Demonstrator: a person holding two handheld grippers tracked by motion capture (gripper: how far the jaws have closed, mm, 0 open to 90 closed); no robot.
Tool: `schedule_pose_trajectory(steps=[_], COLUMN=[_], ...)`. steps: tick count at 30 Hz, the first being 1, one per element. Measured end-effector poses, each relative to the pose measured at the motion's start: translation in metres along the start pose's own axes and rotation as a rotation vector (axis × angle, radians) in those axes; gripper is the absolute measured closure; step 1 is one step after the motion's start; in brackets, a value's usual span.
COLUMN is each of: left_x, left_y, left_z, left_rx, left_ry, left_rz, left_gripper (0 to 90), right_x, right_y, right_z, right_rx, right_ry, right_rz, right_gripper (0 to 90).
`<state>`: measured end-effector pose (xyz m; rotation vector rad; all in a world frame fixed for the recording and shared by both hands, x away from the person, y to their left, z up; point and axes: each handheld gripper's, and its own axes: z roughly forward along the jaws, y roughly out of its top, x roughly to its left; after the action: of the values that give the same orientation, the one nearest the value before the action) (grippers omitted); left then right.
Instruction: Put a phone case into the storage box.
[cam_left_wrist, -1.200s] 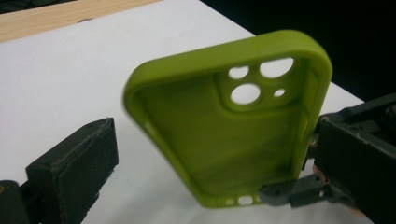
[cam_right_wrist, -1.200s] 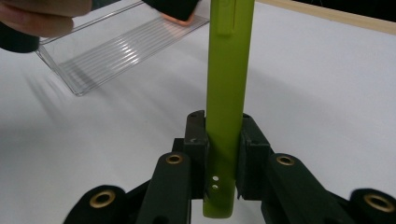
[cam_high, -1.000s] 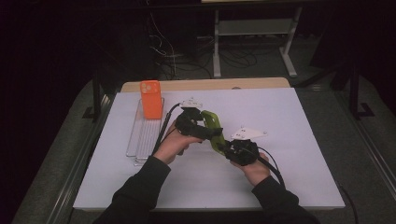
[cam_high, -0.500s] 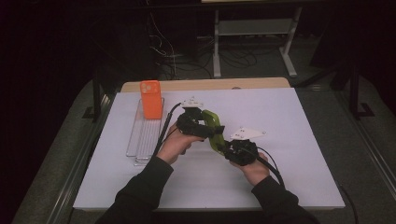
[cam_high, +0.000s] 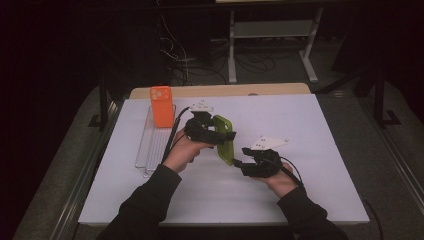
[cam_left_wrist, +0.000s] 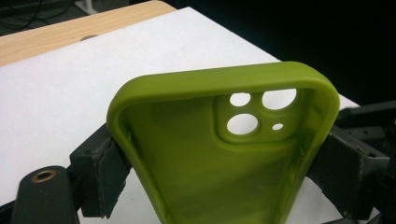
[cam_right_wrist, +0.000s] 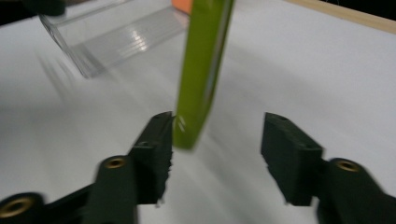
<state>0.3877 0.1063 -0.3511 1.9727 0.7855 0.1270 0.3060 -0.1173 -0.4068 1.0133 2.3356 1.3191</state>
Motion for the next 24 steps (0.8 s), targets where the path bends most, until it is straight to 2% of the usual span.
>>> schedule_pose_trajectory(steps=[3,5,10,12,16,24], left_x=[0.005,0.008,0.017,0.02,0.028,0.049], left_y=[0.004,0.008,0.019,0.024,0.032,0.045], left_z=[-0.007,-0.012,-0.029,-0.036,-0.051,-0.081], left_rx=[0.009,0.011,0.007,0.003,-0.003,-0.033], left_ry=[0.017,0.03,0.08,0.099,0.138,0.231], left_rz=[0.005,0.0,0.007,0.005,0.017,-0.004], left_gripper=[14.1,14.1,14.2,14.2,14.3,14.4], right_x=[-0.006,-0.008,-0.016,-0.018,-0.022,-0.024], right_y=[-0.006,-0.009,-0.021,-0.025,-0.032,-0.04], right_z=[-0.004,-0.006,-0.009,-0.011,-0.016,-0.026], right_rx=[0.009,0.036,0.103,0.112,0.133,0.133], right_ry=[0.003,-0.011,-0.002,-0.01,-0.009,-0.04], right_rz=[-0.01,-0.009,-0.014,-0.016,-0.015,-0.023], right_gripper=[31.9,26.8,12.3,11.3,0.7,0.0])
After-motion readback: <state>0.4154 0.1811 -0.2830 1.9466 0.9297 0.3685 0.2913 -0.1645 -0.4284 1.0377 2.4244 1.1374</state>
